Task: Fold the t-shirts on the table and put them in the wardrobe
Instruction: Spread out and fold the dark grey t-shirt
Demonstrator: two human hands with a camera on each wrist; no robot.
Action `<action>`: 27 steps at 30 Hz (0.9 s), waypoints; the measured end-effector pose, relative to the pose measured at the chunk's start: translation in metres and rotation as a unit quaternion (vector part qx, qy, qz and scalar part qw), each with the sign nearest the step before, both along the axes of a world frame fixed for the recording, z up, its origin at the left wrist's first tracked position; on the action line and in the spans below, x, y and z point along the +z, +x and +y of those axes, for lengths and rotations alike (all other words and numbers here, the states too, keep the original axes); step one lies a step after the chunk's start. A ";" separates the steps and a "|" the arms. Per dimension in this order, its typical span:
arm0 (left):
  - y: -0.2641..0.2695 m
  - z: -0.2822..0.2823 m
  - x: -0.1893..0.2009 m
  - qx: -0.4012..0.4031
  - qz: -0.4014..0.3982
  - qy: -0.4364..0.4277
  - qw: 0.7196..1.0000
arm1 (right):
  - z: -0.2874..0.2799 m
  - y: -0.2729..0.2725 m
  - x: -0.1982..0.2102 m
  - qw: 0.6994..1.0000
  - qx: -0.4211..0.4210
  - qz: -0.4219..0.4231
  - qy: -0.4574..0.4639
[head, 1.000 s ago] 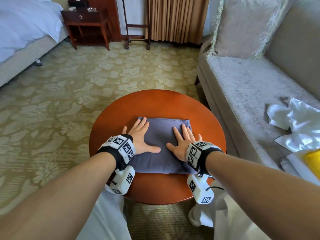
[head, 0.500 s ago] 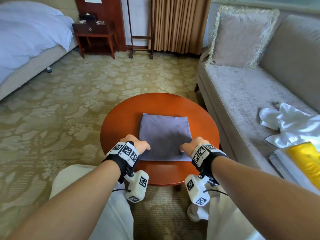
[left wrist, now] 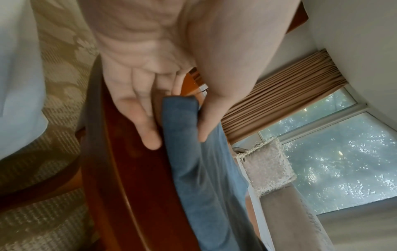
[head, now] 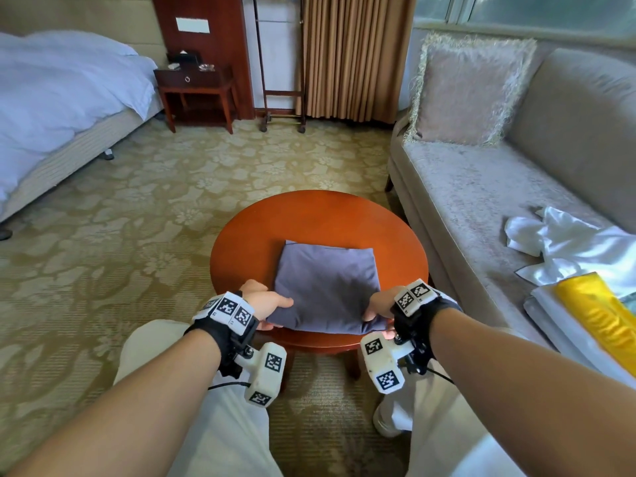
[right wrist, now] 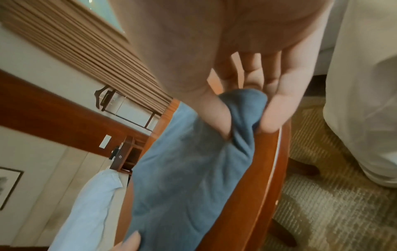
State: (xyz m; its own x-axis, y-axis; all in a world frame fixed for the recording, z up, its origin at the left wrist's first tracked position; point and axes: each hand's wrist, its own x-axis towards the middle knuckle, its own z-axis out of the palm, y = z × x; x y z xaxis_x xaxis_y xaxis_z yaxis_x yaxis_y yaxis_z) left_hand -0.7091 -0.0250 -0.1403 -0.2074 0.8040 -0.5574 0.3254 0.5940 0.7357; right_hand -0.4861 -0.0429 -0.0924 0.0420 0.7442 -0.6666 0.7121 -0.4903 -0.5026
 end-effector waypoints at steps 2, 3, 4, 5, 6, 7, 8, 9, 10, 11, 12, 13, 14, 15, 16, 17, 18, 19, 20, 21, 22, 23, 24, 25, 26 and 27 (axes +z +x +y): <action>-0.003 -0.005 0.005 0.026 -0.073 0.029 0.997 | -0.003 0.009 -0.004 1.000 -0.008 0.006 -0.003; -0.005 -0.007 0.008 0.027 -0.101 0.044 0.994 | -0.001 0.011 -0.004 1.000 -0.006 0.005 0.019; -0.007 -0.009 0.014 0.021 -0.126 0.057 0.990 | 0.002 0.013 -0.001 0.999 -0.038 0.018 0.028; -0.009 -0.010 0.017 0.020 -0.152 0.066 0.986 | 0.004 0.017 0.003 0.995 -0.086 0.045 0.034; -0.010 -0.012 0.022 0.022 -0.177 0.074 0.981 | 0.005 0.019 0.007 0.987 -0.137 0.075 0.042; -0.011 -0.011 0.025 0.029 -0.197 0.082 0.977 | 0.010 0.022 0.007 0.981 -0.160 0.095 0.047; -0.012 -0.009 0.028 0.036 -0.211 0.091 0.973 | 0.013 0.025 0.010 0.976 -0.173 0.123 0.057; -0.012 -0.006 0.029 0.044 -0.226 0.098 0.968 | 0.017 0.027 0.011 0.969 -0.185 0.148 0.068; -0.012 -0.004 0.031 0.052 -0.243 0.101 0.963 | 0.017 0.027 0.014 0.962 -0.204 0.166 0.068; -0.012 0.000 0.032 0.057 -0.262 0.104 0.958 | 0.019 0.028 0.014 0.956 -0.221 0.185 0.062; -0.011 0.002 0.033 0.057 -0.279 0.103 0.953 | 0.018 0.028 0.014 0.949 -0.236 0.199 0.057; -0.011 0.005 0.034 0.053 -0.296 0.102 0.948 | 0.021 0.030 0.012 0.946 -0.238 0.213 0.054; -0.012 0.006 0.035 0.044 -0.307 0.101 0.945 | 0.021 0.030 0.012 0.941 -0.240 0.231 0.056; -0.013 0.008 0.034 0.035 -0.314 0.105 0.943 | 0.023 0.033 0.012 0.935 -0.241 0.253 0.057; -0.014 0.008 0.034 0.021 -0.308 0.111 0.945 | 0.025 0.035 0.010 0.929 -0.245 0.270 0.058; -0.015 0.010 0.032 0.005 -0.290 0.119 0.950 | 0.027 0.038 0.007 0.928 -0.241 0.280 0.051; -0.016 0.009 0.032 -0.011 -0.266 0.125 0.956 | 0.026 0.040 0.006 0.929 -0.232 0.282 0.055; -0.017 0.010 0.031 -0.018 -0.248 0.132 0.960 | 0.023 0.041 0.005 0.929 -0.224 0.286 0.076; -0.018 0.012 0.030 -0.014 -0.241 0.133 0.961 | 0.025 0.045 0.000 0.924 -0.207 0.304 0.106; -0.019 0.014 0.027 -0.005 -0.244 0.130 0.961 | 0.027 0.048 -0.006 0.915 -0.184 0.332 0.136; -0.018 0.017 0.027 0.001 -0.236 0.123 0.964 | 0.029 0.050 -0.010 0.910 -0.172 0.346 0.152; -0.018 0.020 0.026 0.005 -0.210 0.121 0.970 | 0.029 0.052 -0.012 0.913 -0.182 0.333 0.147; -0.016 0.022 0.025 0.002 -0.166 0.124 0.978 | 0.027 0.051 -0.010 0.919 -0.194 0.304 0.156; -0.015 0.025 0.022 -0.002 -0.118 0.133 0.984 | 0.029 0.051 -0.010 0.928 -0.205 0.271 0.151; -0.013 0.027 0.022 -0.007 -0.070 0.147 0.987 | 0.032 0.049 -0.009 0.940 -0.207 0.227 0.150; -0.012 0.030 0.022 -0.016 -0.031 0.163 0.986 | 0.035 0.047 -0.008 0.946 -0.206 0.198 0.154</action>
